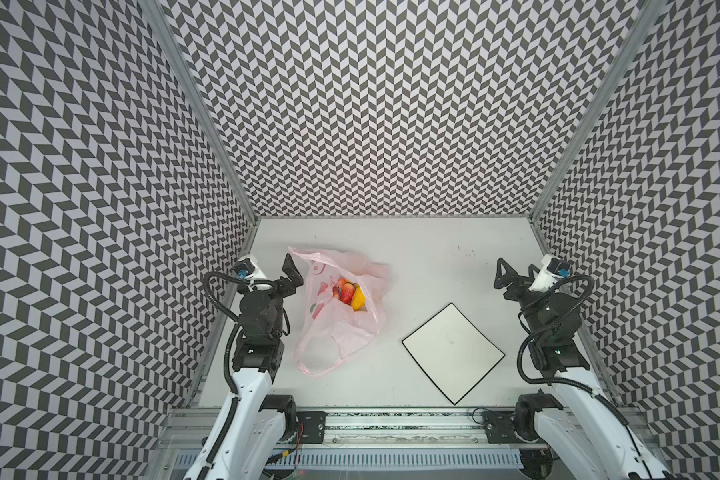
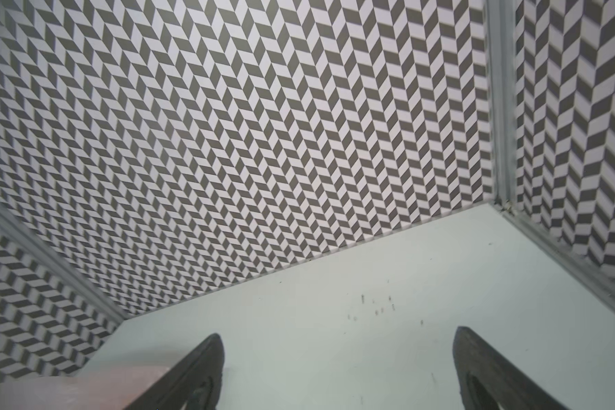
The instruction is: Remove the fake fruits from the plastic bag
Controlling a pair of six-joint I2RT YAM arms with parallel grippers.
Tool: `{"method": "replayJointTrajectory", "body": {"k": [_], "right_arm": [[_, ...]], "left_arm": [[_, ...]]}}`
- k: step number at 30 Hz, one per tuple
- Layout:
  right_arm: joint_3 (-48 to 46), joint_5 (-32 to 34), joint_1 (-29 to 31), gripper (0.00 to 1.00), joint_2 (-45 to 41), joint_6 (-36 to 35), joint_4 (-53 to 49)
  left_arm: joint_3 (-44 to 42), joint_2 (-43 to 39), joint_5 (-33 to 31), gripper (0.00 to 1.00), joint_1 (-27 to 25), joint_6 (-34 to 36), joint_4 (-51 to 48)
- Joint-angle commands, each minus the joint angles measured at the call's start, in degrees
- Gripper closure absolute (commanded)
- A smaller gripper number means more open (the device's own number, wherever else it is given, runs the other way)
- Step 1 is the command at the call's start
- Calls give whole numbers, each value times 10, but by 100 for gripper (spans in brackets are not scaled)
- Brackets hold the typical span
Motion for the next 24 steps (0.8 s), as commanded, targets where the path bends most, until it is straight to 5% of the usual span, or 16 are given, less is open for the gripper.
{"method": "replayJointTrajectory", "body": {"k": [1,5,12,19,24], "right_arm": [[26,-122,3,5,-3,58,-66],[77,-179,19,5,17,42,-95],[190,-183,179,5,76,-70,-142],[268,-116,369,2,163,-217,-162],[344,-41,444,2,290,-316,-143]], "left_arm": [[76,-9,49,0,3,-133,-264],[151,-20,92,3,3,-182,-412],[239,-37,95,0,3,-200,-574],[278,-41,105,0,3,-236,-659],[285,-56,130,0,3,-272,-694]]}}
